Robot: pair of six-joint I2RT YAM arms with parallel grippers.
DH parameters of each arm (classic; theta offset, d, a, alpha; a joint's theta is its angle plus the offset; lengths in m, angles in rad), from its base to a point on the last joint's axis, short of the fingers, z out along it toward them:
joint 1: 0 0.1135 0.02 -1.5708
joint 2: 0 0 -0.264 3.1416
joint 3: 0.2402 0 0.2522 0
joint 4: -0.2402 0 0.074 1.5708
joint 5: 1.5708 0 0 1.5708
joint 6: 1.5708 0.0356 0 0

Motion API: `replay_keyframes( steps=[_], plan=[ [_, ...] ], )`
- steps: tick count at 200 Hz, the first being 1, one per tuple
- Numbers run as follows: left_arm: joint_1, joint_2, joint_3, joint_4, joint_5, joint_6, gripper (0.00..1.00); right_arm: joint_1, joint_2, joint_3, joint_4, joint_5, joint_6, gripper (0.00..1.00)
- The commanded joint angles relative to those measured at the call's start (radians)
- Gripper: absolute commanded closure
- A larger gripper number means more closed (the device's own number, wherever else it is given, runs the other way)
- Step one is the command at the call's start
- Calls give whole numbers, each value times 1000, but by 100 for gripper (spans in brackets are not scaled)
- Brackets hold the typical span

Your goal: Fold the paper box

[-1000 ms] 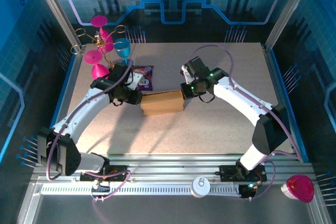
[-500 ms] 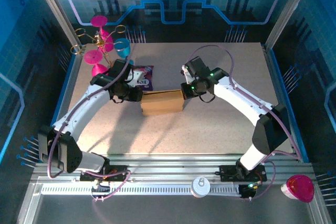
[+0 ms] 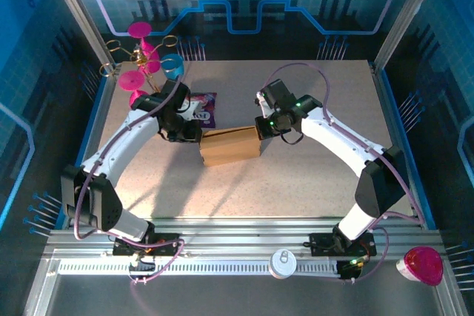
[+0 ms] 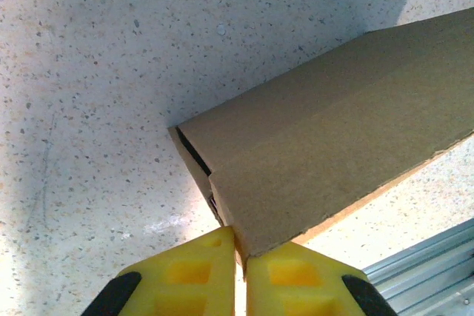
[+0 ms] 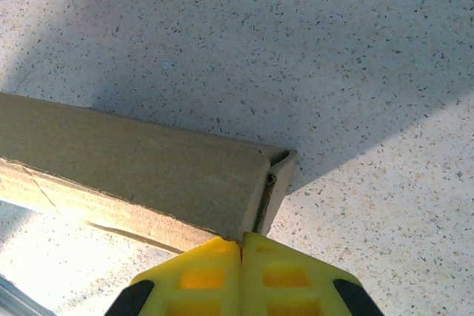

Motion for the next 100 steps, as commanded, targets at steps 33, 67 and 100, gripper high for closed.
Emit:
replay_keyframes(
  steps=[33,67,100],
  plan=[
    [6,38,68,-61,107,-86,90,-6,25,26,-35,-13,-6,100],
    [6,28,39,-34,115,-108,90,-5,29,23,-32,-17,-4,100],
    [6,12,5,-6,101,-103,91,-6,28,22,-31,-14,-3,100]
  ],
)
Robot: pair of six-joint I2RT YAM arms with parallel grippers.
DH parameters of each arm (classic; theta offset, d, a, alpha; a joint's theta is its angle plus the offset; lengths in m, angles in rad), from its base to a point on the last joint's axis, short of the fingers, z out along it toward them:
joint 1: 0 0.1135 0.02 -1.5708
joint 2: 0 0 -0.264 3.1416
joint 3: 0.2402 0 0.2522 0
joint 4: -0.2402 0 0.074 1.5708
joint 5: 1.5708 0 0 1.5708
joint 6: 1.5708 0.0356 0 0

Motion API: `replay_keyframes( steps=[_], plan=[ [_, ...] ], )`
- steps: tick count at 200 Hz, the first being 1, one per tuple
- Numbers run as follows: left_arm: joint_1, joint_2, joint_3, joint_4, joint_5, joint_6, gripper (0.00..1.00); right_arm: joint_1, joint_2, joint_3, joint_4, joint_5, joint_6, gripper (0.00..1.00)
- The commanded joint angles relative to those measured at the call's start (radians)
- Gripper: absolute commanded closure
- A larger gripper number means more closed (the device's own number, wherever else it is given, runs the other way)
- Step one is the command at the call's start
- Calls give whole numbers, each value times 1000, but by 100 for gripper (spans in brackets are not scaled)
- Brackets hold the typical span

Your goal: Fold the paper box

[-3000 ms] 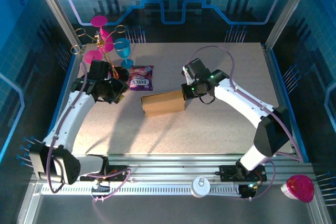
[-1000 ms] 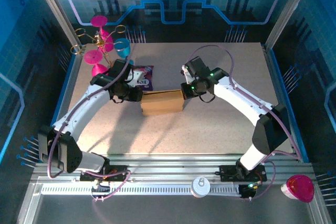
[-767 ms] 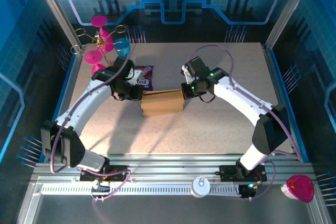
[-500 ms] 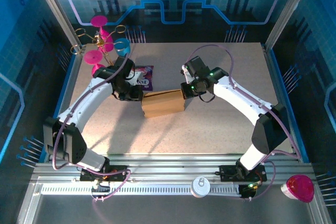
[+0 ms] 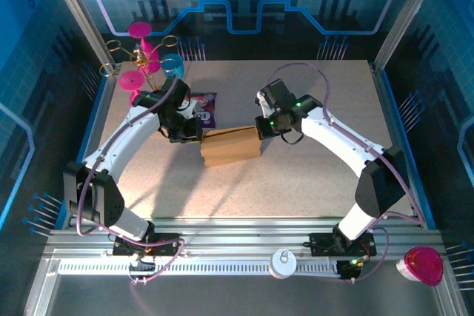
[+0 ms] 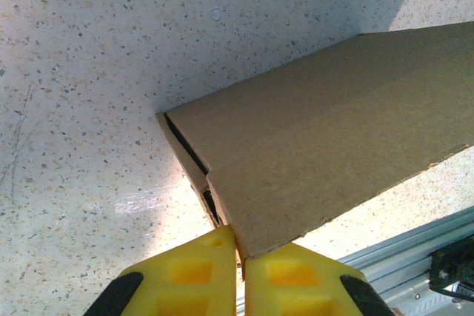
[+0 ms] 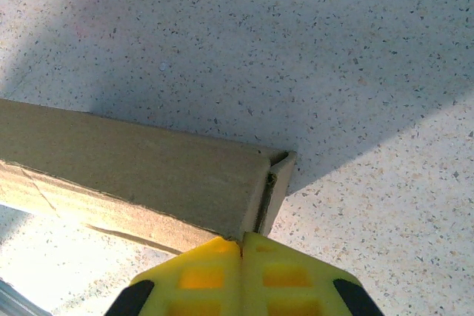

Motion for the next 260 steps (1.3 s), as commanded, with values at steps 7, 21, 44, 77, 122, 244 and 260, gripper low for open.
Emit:
replay_keyframes(
  steps=[7,21,44,77,122,244,260],
  plan=[
    [-3,-24,-35,35,60,-13,91,-3,27,21,-30,-19,-3,100],
    [-4,-30,-51,49,63,-15,91,-3,29,21,-30,-20,-2,100],
    [-4,-42,-75,70,61,-18,92,-4,29,22,-29,-17,-3,100],
    [-4,-62,-98,87,51,-12,92,-3,30,21,-29,-15,-3,100],
    [-5,-89,-148,123,46,-6,93,-4,28,16,-26,-11,-6,100],
    [-23,-182,-280,218,-1,9,94,2,-27,-72,43,6,-52,100],
    [-32,-191,-296,232,-7,14,94,3,-26,-75,46,3,-57,100]
  ],
)
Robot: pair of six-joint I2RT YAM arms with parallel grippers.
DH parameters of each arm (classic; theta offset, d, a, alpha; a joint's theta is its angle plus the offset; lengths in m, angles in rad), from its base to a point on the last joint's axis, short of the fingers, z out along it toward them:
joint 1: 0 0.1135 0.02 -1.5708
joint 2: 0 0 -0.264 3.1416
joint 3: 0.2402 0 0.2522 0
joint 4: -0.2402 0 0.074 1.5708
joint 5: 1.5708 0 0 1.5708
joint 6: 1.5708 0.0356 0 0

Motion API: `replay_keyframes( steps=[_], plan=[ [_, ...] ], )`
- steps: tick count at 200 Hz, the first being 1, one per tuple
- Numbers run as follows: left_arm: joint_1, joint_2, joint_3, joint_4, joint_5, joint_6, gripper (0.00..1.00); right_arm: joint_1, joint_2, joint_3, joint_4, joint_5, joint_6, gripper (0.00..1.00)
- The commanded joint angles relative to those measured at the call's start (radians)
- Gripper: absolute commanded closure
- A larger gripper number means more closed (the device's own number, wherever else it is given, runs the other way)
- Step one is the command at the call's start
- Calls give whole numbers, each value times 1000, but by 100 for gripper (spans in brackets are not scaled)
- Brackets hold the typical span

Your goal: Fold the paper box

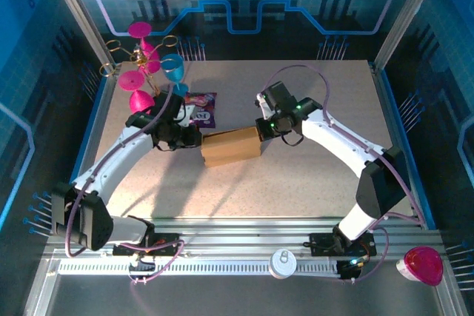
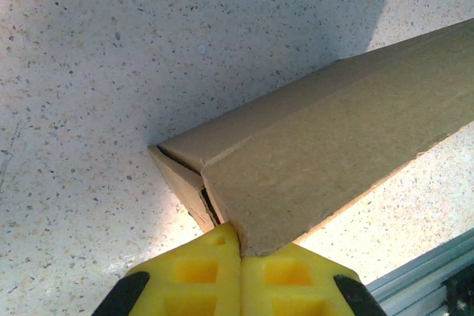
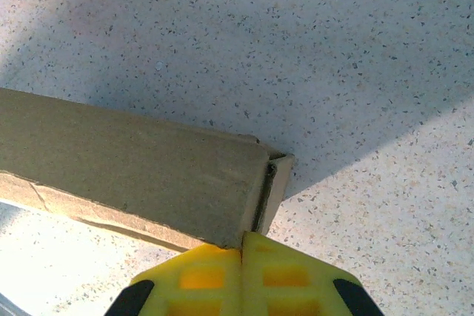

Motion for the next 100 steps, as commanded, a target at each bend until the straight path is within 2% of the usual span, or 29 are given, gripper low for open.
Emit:
replay_keyframes(
  steps=[1,75,100],
  plan=[
    [-23,-14,-48,-29,-1,19,94,5,-14,-27,-4,0,-25,100],
    [-53,-39,-100,-11,-74,18,95,4,-19,-20,-13,-28,-1,100],
    [-63,-40,-96,-11,-93,12,95,-2,-37,7,-35,-60,27,87]
  ],
)
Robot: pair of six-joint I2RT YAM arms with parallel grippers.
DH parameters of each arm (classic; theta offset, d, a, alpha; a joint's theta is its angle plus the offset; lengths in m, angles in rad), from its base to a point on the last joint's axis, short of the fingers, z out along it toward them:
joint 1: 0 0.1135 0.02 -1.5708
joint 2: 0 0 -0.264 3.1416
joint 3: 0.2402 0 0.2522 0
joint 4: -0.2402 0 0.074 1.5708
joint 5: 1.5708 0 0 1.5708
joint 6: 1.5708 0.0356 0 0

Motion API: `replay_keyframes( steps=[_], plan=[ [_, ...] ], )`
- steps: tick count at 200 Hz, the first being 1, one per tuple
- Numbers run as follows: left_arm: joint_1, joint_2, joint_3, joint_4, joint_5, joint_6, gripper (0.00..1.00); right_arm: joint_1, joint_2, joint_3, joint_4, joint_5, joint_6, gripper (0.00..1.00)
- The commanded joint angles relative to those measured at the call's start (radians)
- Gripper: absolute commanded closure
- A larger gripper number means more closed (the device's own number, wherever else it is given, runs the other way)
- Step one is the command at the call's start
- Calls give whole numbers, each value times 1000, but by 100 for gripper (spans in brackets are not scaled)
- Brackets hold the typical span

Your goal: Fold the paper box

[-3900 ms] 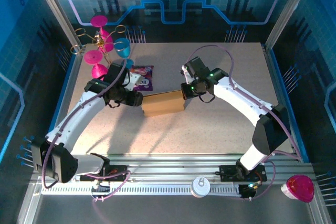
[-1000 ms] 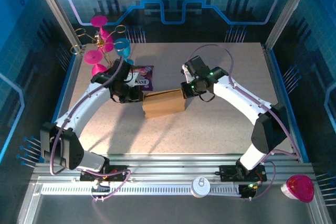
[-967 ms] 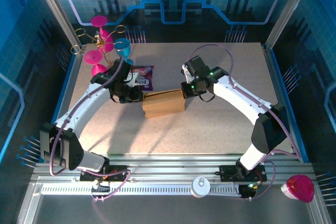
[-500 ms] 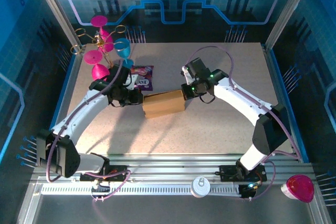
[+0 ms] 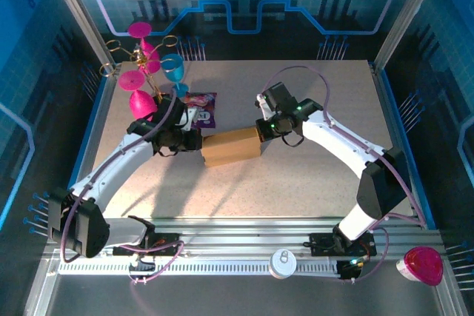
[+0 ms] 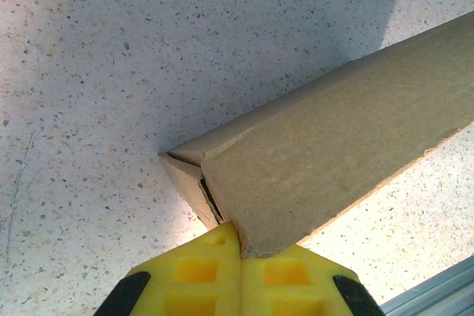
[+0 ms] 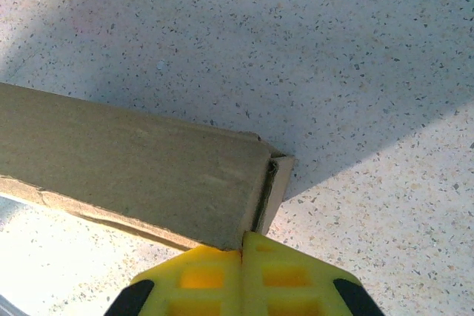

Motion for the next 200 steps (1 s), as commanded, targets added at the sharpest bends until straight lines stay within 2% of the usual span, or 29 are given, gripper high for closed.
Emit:
replay_keyframes(
  steps=[1,39,74,96,109,125,155,171,200],
  plan=[
    [-20,5,-35,-69,-18,6,95,-2,-30,21,-48,-54,33,86],
    [-31,8,-25,-75,-40,2,95,-27,-85,28,-70,-158,148,61],
    [-44,12,-23,-74,-53,-6,95,-84,-164,-30,7,-276,349,51],
    [-53,14,-18,-74,-59,-10,95,-135,-204,-72,30,-304,546,44],
    [-55,14,-19,-73,-62,-12,95,-169,-247,-156,116,-346,718,42],
    [-56,14,-19,-71,-65,-13,95,-192,-306,-295,308,-384,966,40],
    [-63,13,-22,-68,-66,-18,95,-182,-329,-474,667,-409,1353,39],
    [-65,11,-22,-66,-70,-20,95,-164,-324,-516,737,-403,1441,38],
    [-68,11,-22,-65,-73,-23,95,-149,-313,-539,758,-414,1495,36]
  ],
)
